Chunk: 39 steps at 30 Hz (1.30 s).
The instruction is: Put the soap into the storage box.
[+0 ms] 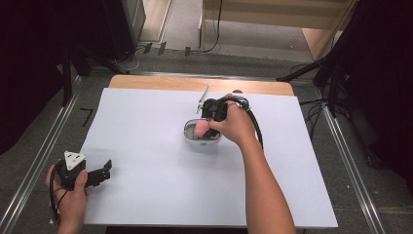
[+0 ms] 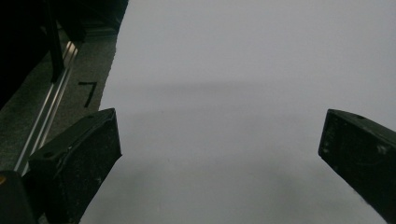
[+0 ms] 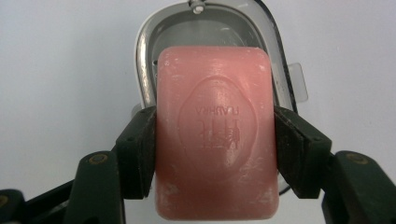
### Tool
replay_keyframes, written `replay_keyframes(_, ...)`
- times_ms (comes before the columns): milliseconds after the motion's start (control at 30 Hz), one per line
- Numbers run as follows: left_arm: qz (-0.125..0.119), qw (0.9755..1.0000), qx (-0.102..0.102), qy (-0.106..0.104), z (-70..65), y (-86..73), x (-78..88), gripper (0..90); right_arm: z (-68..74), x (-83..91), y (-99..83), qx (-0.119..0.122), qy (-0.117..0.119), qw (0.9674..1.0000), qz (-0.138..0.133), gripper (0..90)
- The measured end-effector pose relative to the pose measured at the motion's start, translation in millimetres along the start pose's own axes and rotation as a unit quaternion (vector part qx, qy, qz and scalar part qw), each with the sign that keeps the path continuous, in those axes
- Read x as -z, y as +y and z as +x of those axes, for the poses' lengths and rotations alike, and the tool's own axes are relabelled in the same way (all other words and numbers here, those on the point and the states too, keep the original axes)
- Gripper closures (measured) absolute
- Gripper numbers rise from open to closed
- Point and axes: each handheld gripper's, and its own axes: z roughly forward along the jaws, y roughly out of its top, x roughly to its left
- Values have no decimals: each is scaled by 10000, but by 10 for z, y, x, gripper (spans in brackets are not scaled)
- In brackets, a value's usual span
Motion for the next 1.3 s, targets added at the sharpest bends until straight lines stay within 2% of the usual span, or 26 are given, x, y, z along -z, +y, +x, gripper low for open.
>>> replay_keyframes(200, 4, 10000, 2, -3, 1, 0, 0, 0, -17, -55, 42, 52, 50, 10000, -69, 393)
replay_keyframes(267, 5, 10000, 6, -5, 3, 0, 0, 0, -19, -41, 46, 47, 97, 9997, -222, 443)
replay_keyframes(333, -1, 10000, 9, -11, 3, 0, -1, 0, -23, 18, 49, -120, 112, 9991, -389, 447)
replay_keyframes(400, -1, 10000, 11, -7, 3, -1, 0, 0, -27, 65, 33, -216, 59, 9986, -488, 417)
replay_keyframes(567, 4, 10000, 11, -10, 4, 0, 0, 0, 16, 127, -47, -455, -98, 9979, -461, 317)
replay_keyframes(667, 2, 10000, 7, 5, 1, -1, 0, 0, 43, 160, -123, -594, -179, 9962, -619, 261)
replay_keyframes(767, 0, 10000, 7, 5, 1, -1, 1, 0, 80, 174, -209, -837, -199, 9938, -706, 168)
replay_keyframes(900, -3, 10000, 7, 5, 1, -1, 2, 0, 130, 168, -328, -987, -301, 9926, -647, 106)
replay_keyframes(1000, -1, 10000, 1, 21, -3, -2, 3, 0, 172, 158, -418, -1171, -349, 9907, -591, 0)
replay_keyframes(1100, -7, 10000, 0, 14, -3, -2, 2, 0, 220, 143, -513, -1209, -309, 9912, -445, 0)
replay_keyframes(1133, -5, 10000, 1, 14, -3, -2, 2, 0, 230, 139, -542, -1155, -304, 9919, -433, 0)
replay_keyframes(1300, -21, 10000, 1, 22, -6, -4, 1, 0, 279, 157, -697, -1331, -316, 9893, -513, 0)
